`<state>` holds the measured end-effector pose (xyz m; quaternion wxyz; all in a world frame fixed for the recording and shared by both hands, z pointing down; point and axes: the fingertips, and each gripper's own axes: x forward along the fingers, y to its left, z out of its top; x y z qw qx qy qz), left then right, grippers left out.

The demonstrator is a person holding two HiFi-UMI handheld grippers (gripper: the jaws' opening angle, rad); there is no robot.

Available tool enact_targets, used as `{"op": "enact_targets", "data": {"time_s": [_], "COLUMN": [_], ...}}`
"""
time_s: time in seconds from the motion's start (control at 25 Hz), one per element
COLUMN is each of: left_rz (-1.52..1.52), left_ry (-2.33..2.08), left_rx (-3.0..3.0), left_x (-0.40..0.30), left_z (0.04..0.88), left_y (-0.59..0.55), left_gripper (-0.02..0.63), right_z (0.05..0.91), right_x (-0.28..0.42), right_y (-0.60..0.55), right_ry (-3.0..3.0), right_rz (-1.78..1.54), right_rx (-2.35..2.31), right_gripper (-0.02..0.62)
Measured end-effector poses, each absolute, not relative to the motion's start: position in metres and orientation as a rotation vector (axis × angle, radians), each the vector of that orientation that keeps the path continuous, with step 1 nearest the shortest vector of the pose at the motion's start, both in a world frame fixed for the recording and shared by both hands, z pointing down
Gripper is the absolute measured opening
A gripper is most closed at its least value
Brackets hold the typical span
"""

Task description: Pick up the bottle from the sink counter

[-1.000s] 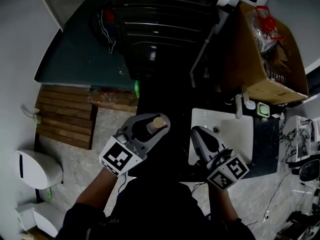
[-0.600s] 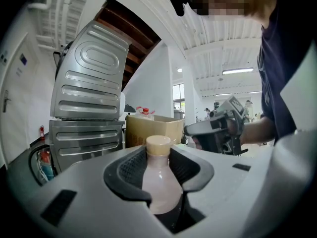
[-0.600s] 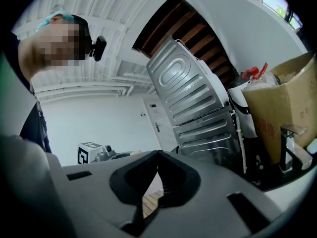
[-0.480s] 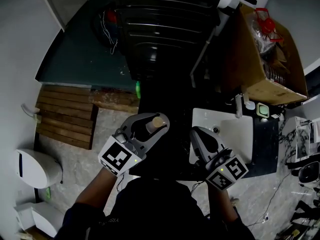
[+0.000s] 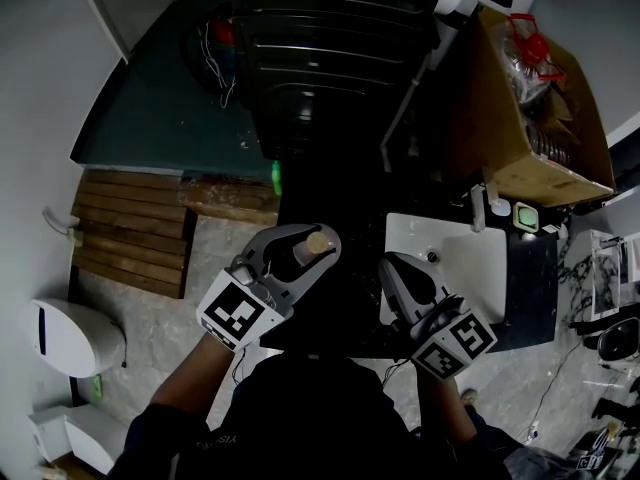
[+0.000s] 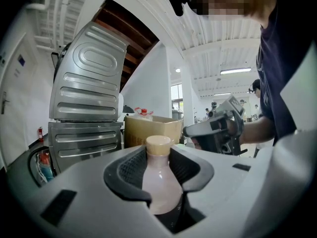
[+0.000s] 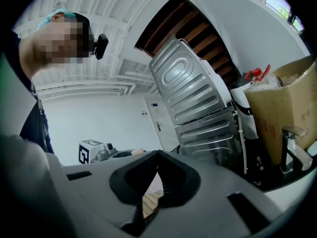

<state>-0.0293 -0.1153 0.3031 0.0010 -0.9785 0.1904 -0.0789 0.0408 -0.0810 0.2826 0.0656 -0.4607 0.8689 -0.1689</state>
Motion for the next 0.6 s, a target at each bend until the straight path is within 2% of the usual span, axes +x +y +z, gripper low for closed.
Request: {"op": "enact_targets", "data": {"time_s": [0.6], "left_rz": [-0.256], "left_ry": [0.584], "left_rx": [-3.083], "left_x": [-0.0263], "left_z": [0.3062], "left_y": [-0.1149], "left_gripper": [0.141], "right_z": [0.2857], "right_x": [0.0392], "right_y": [-0.0813], "right_ry": [2.642], "right_rz": [-0.506], "right_rx": [-1.386], "right_gripper": [0.020]}}
